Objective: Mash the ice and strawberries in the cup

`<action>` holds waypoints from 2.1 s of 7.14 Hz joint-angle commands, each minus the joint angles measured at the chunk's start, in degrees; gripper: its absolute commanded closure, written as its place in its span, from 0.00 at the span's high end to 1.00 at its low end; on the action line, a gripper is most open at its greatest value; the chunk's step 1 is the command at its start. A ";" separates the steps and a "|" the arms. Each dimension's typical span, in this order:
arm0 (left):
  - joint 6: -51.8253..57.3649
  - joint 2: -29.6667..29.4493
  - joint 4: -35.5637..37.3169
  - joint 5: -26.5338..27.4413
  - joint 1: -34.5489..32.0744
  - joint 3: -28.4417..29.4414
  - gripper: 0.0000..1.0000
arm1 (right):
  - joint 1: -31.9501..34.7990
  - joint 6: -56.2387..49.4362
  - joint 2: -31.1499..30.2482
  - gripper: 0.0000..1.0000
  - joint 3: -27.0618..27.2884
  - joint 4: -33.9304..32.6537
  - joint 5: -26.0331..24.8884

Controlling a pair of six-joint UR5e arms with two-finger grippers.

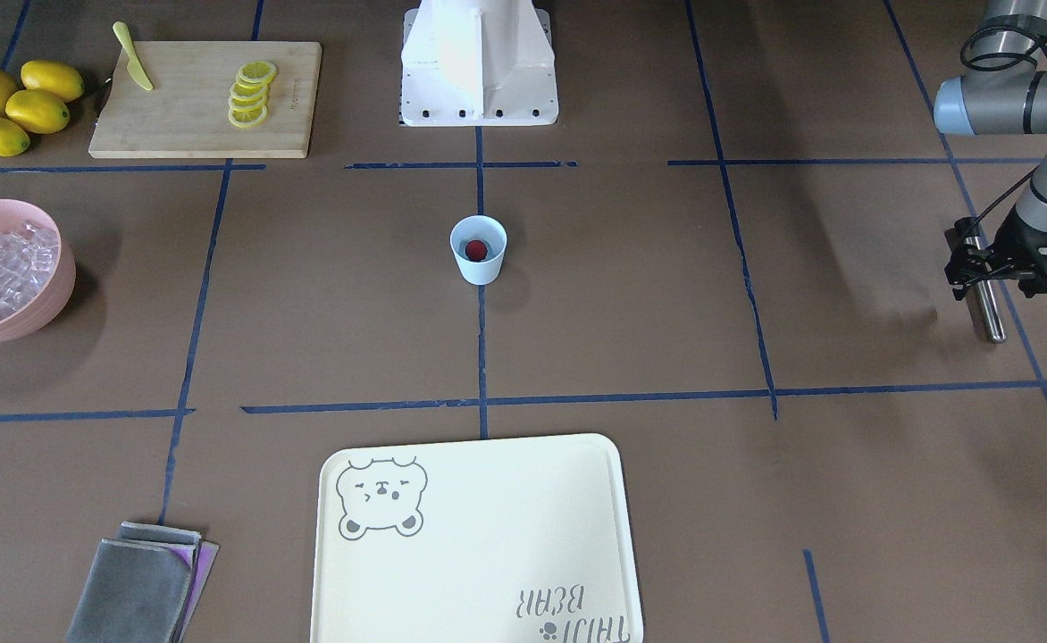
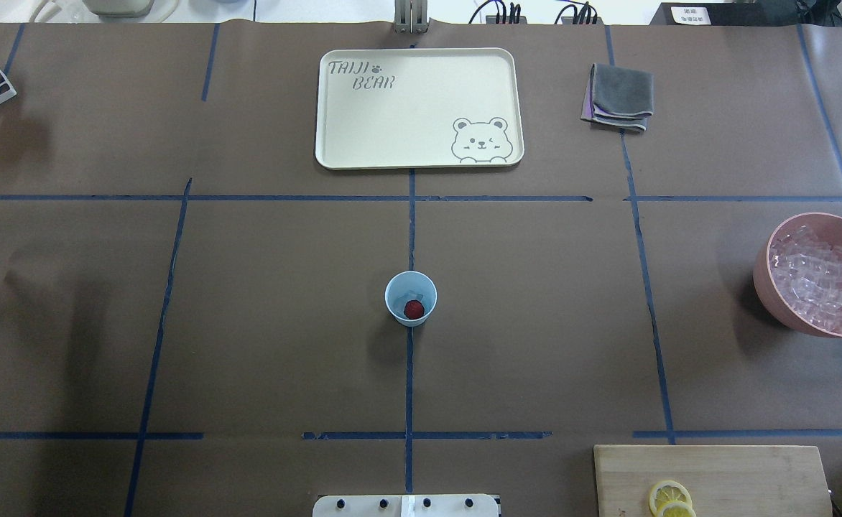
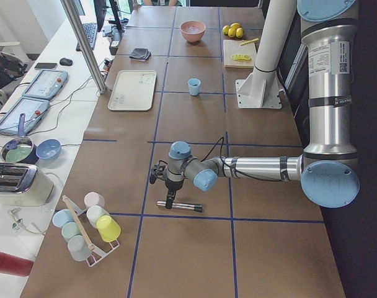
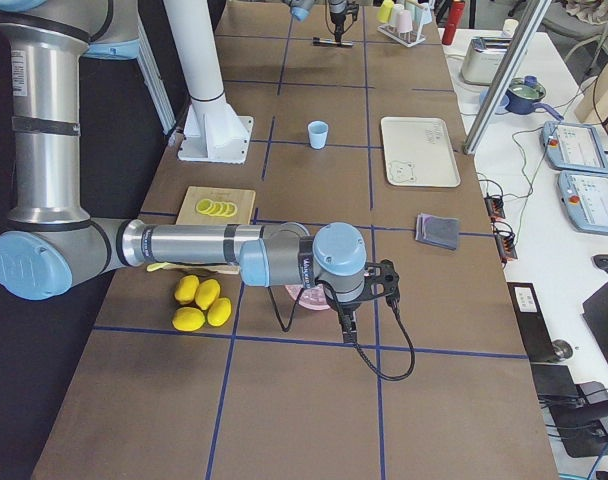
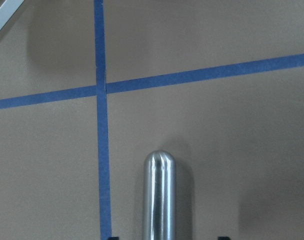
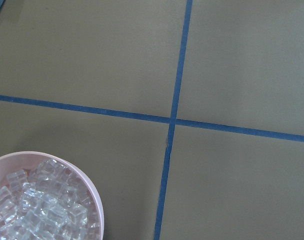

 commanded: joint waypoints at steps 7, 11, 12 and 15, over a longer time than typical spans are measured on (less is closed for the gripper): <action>33.32 -1.62 33.12 -21.51 -26.45 -8.47 1.00 | 0.00 0.03 -0.25 0.99 -0.70 -0.53 0.17; 30.10 -2.59 39.93 -25.76 -29.38 -8.21 1.00 | 0.00 -0.06 -0.86 0.99 -2.89 -0.09 0.26; 30.08 -2.59 39.84 -25.67 -30.51 -7.69 1.00 | 0.00 -0.15 -0.78 0.99 -3.16 -0.09 0.26; 30.69 -2.59 39.05 -25.76 -32.72 -4.70 1.00 | 0.00 0.03 -0.51 0.99 -4.13 -0.18 0.61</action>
